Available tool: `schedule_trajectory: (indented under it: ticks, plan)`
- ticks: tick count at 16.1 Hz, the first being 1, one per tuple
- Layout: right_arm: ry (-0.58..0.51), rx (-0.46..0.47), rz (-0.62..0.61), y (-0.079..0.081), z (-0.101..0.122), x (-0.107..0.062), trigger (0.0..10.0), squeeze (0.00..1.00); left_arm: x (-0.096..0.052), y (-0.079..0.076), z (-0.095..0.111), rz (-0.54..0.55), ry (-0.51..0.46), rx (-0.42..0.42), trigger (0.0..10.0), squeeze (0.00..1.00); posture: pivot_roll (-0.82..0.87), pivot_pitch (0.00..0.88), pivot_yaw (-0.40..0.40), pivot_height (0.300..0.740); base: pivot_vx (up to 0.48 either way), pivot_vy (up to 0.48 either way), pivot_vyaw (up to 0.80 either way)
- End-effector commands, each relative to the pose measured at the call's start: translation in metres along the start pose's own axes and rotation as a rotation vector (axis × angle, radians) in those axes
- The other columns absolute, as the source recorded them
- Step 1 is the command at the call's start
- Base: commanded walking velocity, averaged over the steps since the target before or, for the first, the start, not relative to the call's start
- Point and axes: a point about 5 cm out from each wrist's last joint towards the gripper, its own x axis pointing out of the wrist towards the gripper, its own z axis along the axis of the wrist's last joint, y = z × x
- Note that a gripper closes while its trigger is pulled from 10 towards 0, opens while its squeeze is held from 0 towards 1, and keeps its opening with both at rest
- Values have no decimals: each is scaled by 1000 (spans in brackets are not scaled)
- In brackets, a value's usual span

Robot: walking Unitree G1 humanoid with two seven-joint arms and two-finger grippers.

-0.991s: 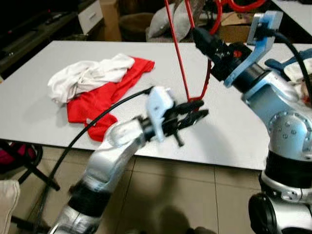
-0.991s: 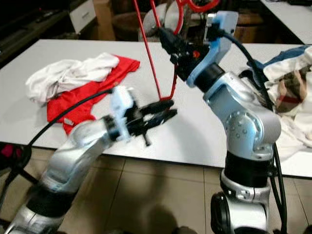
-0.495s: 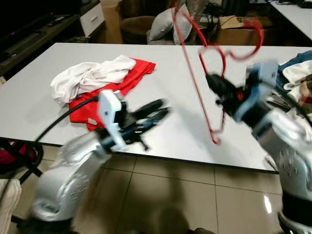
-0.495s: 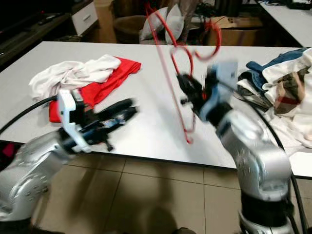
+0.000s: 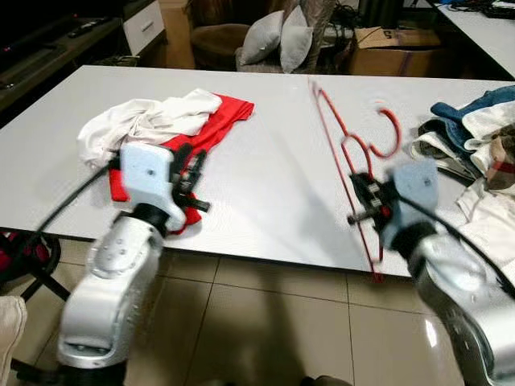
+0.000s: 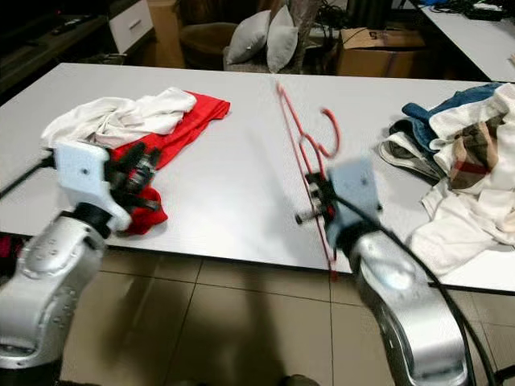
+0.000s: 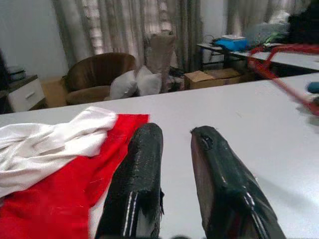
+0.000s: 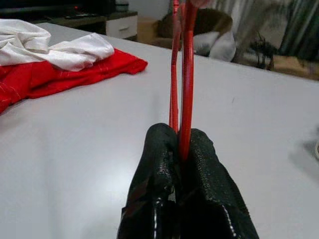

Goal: Hang hanger

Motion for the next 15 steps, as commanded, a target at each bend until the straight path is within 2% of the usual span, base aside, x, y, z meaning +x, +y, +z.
schedule_trajectory:
  ticks: [1,3,4,5,6,8,11,14,15]
  plan:
    - [-54,5,-17,-4,8,-4,10000,0,-1,-4,1,-13,-2,36,10000,0,-116,74,71,740,0,-379,0]
    - [-76,36,-41,-7,8,-5,10000,0,-2,-7,1,-10,-12,45,10000,0,-131,76,54,740,0,-384,0]
    - [-90,73,-91,-10,12,-1,10000,0,-3,-4,0,50,-37,-10,10000,0,-145,72,46,740,0,-379,0]
    - [-98,77,-113,-10,14,1,10000,0,-3,-4,-4,59,-27,-6,10000,0,-158,71,50,740,0,-379,0]
    - [-84,47,-142,-10,14,1,10000,0,-3,-6,-8,56,-14,-3,10000,0,-160,71,56,740,0,-371,-800]
    - [-95,61,-76,-4,14,4,10000,0,1,-16,-5,19,-20,-2,10000,0,-146,82,58,740,0,-371,-800]
    - [-133,71,-29,0,22,5,10000,0,0,-17,-4,16,-24,1,10000,0,-146,96,56,740,0,-334,-800]
    - [-108,120,-41,1,16,-4,10000,0,4,-17,-6,0,-21,11,10000,0,-167,84,61,740,0,-326,-800]
    - [-111,117,-49,-1,18,-5,10000,0,7,-19,-7,1,-14,-54,10000,0,-177,78,64,740,0,0,-800]
